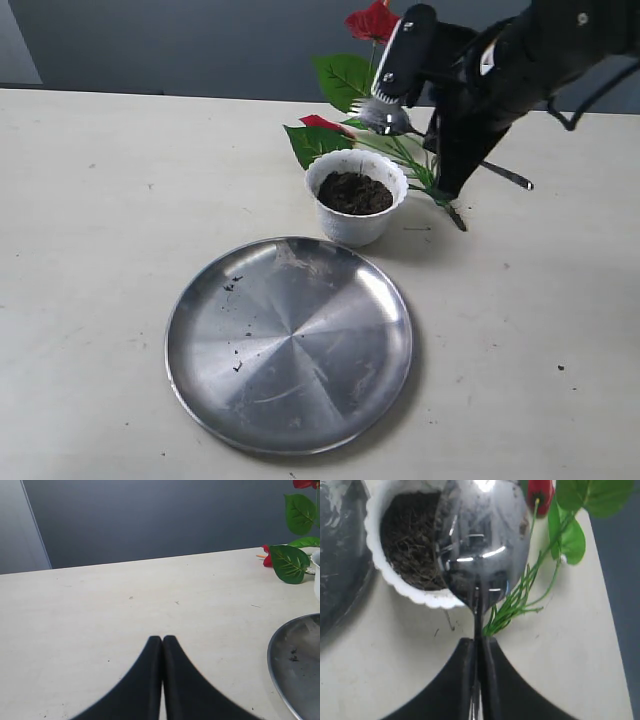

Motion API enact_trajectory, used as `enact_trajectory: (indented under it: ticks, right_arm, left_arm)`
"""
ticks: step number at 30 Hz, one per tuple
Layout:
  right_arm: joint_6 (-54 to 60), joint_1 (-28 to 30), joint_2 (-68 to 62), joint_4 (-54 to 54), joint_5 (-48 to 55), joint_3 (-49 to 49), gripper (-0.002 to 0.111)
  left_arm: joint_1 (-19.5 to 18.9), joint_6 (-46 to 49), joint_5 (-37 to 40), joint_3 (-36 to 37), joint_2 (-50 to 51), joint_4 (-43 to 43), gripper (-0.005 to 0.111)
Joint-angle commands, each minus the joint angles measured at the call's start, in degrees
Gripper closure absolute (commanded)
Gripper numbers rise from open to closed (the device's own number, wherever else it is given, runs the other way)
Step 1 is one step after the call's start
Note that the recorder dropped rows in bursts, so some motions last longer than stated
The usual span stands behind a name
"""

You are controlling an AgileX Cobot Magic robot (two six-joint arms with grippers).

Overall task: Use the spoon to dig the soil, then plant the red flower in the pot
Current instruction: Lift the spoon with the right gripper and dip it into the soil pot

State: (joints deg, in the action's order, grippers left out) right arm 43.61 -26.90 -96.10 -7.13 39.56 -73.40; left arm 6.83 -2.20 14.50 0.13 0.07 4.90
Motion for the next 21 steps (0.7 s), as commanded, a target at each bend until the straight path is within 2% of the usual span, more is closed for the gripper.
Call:
enact_trajectory:
  ticks: [1,7,21]
  right_arm:
    - [3.43,-2.34,-5.56,-2.84,7.48,-6.74,0.109]
    - [2.96,-4.79,-11.55,-12.38,14.45,-12.45,0.109]
    - [2.61,-5.73,-17.5,-12.73,14.29,-13.19,0.109]
  left_arm:
    - [0.31,-0.25,-0.78,-0.13,-0.07,-0.09,0.106]
    - [0.31,-0.25,-0.78,-0.13,-0.07,-0.09,0.106]
    - [0.31,-0.25,-0.78,-0.13,-0.07,-0.09,0.106]
